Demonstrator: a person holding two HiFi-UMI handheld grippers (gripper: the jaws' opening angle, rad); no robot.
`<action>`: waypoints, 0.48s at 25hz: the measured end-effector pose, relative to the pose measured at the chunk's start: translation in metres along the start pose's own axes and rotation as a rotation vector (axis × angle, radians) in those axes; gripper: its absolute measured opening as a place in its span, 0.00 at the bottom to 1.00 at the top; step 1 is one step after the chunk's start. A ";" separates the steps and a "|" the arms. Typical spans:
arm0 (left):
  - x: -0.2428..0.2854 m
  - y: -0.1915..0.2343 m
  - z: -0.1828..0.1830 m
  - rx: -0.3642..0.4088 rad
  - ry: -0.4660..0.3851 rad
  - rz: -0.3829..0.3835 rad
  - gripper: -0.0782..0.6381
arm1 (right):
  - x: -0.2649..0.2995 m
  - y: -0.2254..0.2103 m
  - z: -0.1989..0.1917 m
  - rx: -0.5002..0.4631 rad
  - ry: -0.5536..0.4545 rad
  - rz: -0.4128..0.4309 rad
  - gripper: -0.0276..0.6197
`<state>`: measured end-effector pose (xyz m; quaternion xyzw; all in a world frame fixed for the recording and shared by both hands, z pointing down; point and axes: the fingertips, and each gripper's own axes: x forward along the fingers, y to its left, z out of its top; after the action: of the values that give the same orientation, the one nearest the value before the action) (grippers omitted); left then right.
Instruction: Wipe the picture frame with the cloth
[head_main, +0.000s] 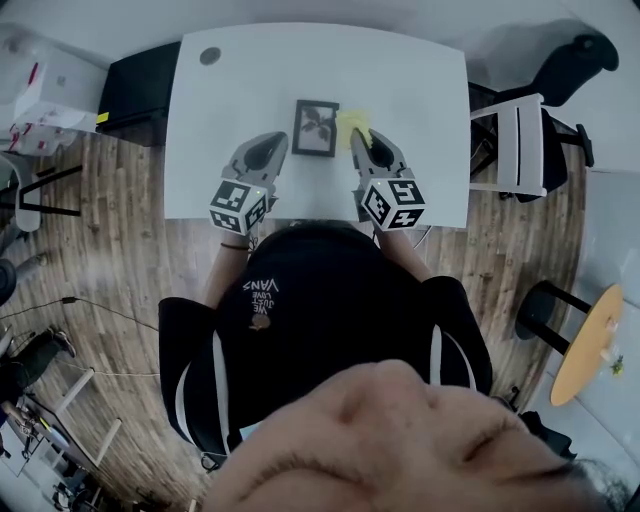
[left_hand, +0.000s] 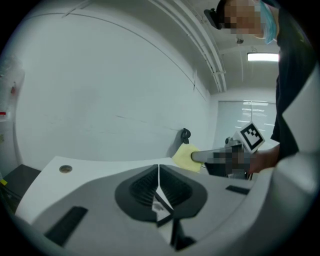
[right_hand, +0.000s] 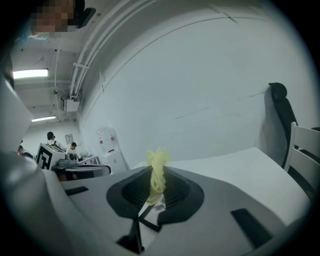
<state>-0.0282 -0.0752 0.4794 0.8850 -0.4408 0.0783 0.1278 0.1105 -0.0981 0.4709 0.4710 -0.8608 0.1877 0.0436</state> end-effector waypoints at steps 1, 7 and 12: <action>0.004 0.002 0.001 -0.002 -0.002 0.006 0.13 | 0.004 -0.002 0.000 -0.004 0.006 0.010 0.12; 0.021 0.011 0.002 -0.008 -0.002 0.040 0.13 | 0.021 -0.010 -0.002 -0.010 0.034 0.047 0.12; 0.026 0.014 -0.001 -0.012 0.008 0.021 0.13 | 0.030 -0.014 -0.004 0.000 0.040 0.038 0.12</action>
<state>-0.0237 -0.1030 0.4890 0.8793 -0.4499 0.0807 0.1339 0.1050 -0.1276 0.4860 0.4508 -0.8686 0.1977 0.0572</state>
